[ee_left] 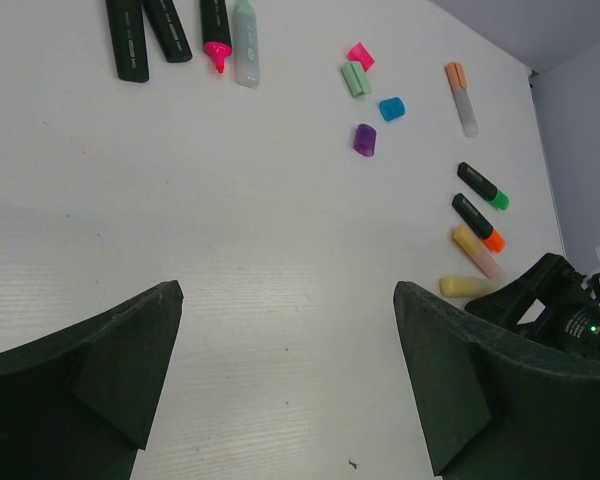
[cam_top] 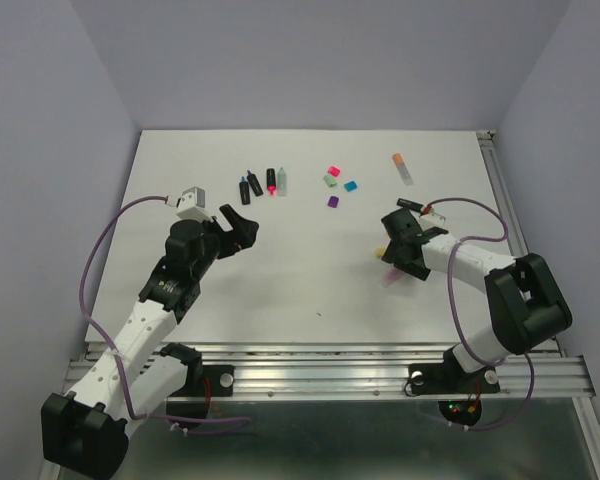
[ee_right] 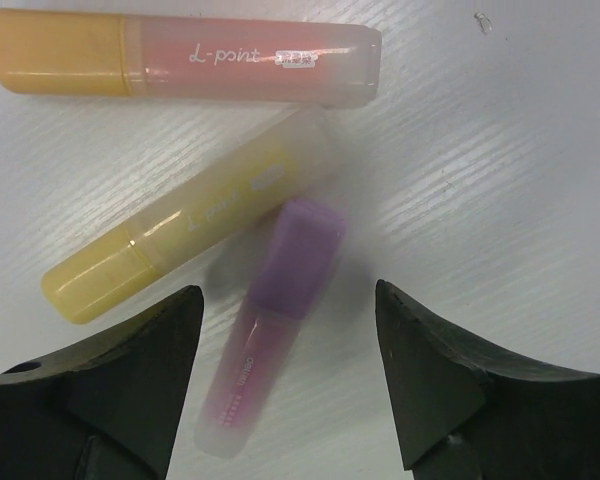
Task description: Open the pen caps
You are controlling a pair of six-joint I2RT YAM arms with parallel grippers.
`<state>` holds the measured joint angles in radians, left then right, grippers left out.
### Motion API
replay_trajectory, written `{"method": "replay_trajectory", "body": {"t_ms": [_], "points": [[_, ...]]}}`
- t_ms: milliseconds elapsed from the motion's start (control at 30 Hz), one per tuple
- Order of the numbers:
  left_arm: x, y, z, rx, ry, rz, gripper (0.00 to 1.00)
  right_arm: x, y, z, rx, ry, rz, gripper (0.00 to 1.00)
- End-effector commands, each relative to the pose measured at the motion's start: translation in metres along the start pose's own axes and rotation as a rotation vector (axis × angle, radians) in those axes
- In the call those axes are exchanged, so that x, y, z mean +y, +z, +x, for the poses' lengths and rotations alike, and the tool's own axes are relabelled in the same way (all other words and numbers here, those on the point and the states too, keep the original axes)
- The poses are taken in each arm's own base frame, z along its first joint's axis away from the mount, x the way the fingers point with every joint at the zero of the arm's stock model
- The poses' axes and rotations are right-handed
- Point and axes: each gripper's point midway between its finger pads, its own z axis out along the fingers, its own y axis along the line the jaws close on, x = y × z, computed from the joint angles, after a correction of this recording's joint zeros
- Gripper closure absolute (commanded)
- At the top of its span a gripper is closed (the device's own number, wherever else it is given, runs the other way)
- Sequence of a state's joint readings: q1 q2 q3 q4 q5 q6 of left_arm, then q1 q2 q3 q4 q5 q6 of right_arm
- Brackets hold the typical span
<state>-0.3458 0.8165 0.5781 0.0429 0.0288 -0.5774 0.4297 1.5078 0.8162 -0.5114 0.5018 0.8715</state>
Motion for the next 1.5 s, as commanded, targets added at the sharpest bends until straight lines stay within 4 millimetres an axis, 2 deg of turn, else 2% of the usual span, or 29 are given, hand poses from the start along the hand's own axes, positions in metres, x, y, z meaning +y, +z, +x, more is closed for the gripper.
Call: {"method": "replay_trajectory", "body": {"t_ms": [0,300,633,767,833,967,1200,1367,1400,1467], "points": [[-0.007,0.001,-0.007,-0.036,0.018,0.033,0.01,-0.005,0.012,-0.006,-0.032,0.028,0.026,0.26],[-0.006,0.002,-0.005,-0.025,0.016,0.031,0.01,-0.008,0.028,-0.009,-0.018,0.065,0.012,0.28],[-0.005,0.004,-0.004,-0.023,0.015,0.022,0.01,-0.011,0.036,-0.001,0.014,0.074,0.011,0.37],[-0.004,0.004,-0.005,-0.024,0.013,0.017,0.01,-0.011,0.034,0.006,0.036,0.083,-0.011,0.47],[-0.004,0.004,-0.005,-0.024,0.013,0.017,0.01,-0.008,0.030,0.005,0.039,0.091,-0.036,0.48],[-0.002,0.005,-0.004,-0.023,0.011,0.003,0.01,-0.004,0.025,0.011,0.048,0.104,-0.091,0.61],[-0.003,0.005,-0.004,-0.020,0.005,0.008,0.01,0.001,0.026,0.022,0.084,0.116,-0.131,0.71],[-0.007,0.006,0.002,0.010,0.000,0.032,0.01,0.011,0.020,0.019,0.081,0.117,-0.196,0.85],[-0.012,0.006,0.006,0.034,0.001,0.062,0.01,0.018,0.013,0.010,0.052,0.117,-0.244,0.87],[-0.019,0.007,0.011,0.057,0.012,0.106,0.01,0.027,0.004,0.011,0.054,0.093,-0.328,0.89]]}}
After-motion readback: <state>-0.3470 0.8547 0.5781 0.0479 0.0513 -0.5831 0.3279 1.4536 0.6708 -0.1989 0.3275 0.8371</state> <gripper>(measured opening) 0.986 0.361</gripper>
